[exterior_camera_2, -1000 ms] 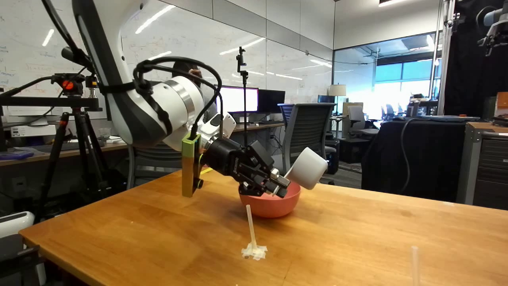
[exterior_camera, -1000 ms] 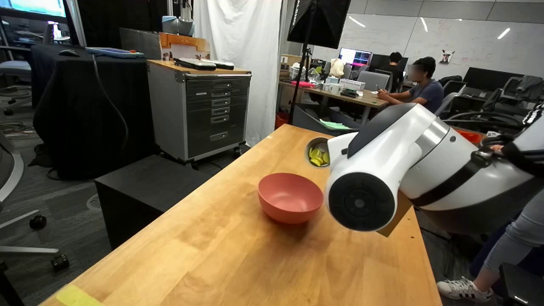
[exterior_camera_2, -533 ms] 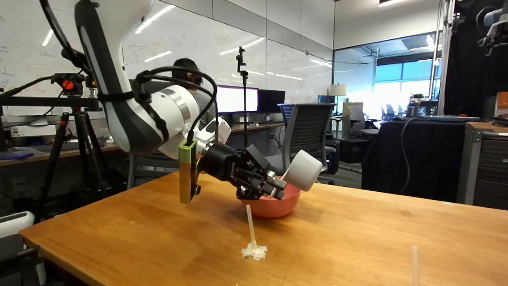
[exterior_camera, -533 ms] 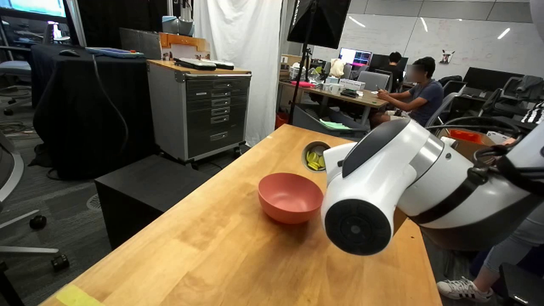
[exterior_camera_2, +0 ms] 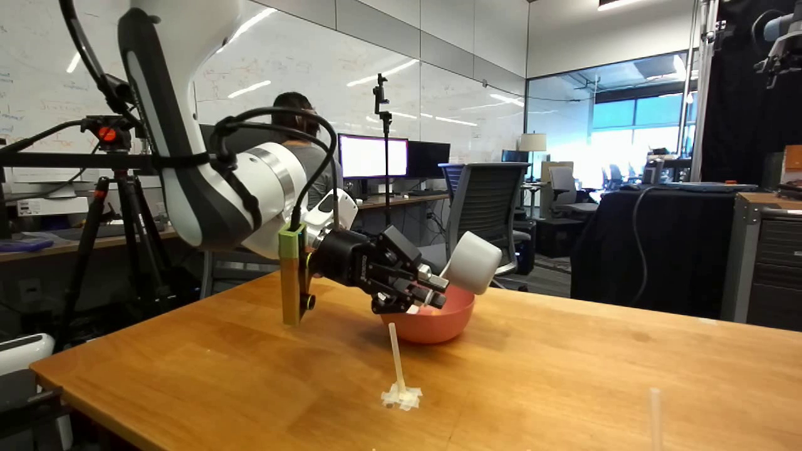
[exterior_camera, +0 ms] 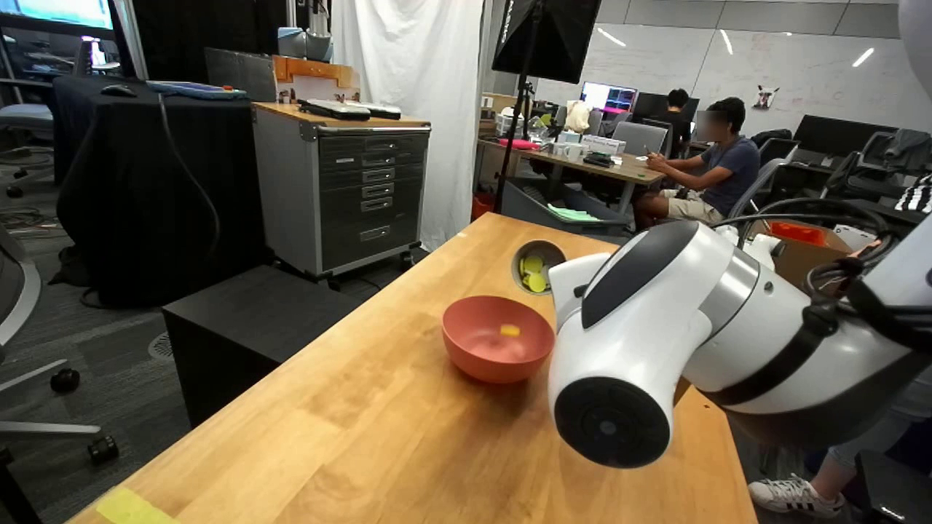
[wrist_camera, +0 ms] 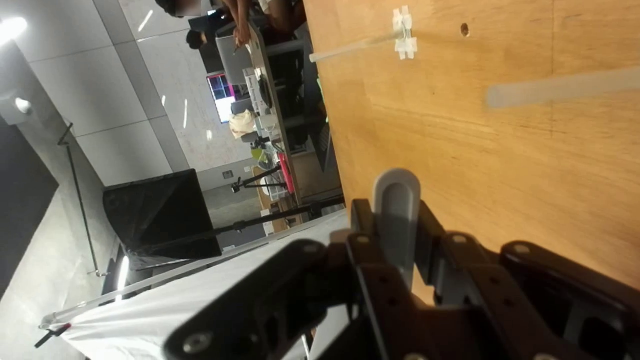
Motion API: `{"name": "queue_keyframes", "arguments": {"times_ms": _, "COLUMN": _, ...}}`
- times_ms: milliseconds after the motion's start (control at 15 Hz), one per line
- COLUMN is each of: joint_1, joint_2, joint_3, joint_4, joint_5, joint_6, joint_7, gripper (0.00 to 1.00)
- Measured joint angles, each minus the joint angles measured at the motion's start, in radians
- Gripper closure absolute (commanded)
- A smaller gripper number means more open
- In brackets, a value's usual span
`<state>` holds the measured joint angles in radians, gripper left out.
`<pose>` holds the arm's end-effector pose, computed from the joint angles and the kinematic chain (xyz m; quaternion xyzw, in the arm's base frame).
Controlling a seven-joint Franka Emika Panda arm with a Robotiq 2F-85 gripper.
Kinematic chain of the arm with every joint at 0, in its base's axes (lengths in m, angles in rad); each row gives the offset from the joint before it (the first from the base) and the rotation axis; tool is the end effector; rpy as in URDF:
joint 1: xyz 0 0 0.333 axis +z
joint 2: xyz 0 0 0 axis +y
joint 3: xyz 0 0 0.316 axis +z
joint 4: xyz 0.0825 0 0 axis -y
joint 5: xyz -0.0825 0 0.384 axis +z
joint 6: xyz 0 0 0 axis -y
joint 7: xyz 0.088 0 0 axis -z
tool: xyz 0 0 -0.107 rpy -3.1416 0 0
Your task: Pour the contents from the grey object into the bowl.
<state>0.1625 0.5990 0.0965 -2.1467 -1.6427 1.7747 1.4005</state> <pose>0.5213 0.0510 0.1246 0.7764 0.0581 0.1943 0.5968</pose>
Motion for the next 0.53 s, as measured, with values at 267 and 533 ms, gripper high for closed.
{"name": "queue_keyframes", "arguments": {"times_ms": 267, "joint_1": 0.001, "joint_2": 0.012, "joint_3": 0.004, "joint_4": 0.0, "joint_5": -0.025, "joint_6": -0.033, "joint_7": 0.006, "gripper": 0.94}}
{"name": "queue_keyframes", "arguments": {"times_ms": 533, "joint_1": 0.001, "joint_2": 0.023, "joint_3": 0.006, "joint_4": 0.0, "joint_5": -0.043, "joint_6": -0.069, "joint_7": 0.012, "gripper": 0.94}}
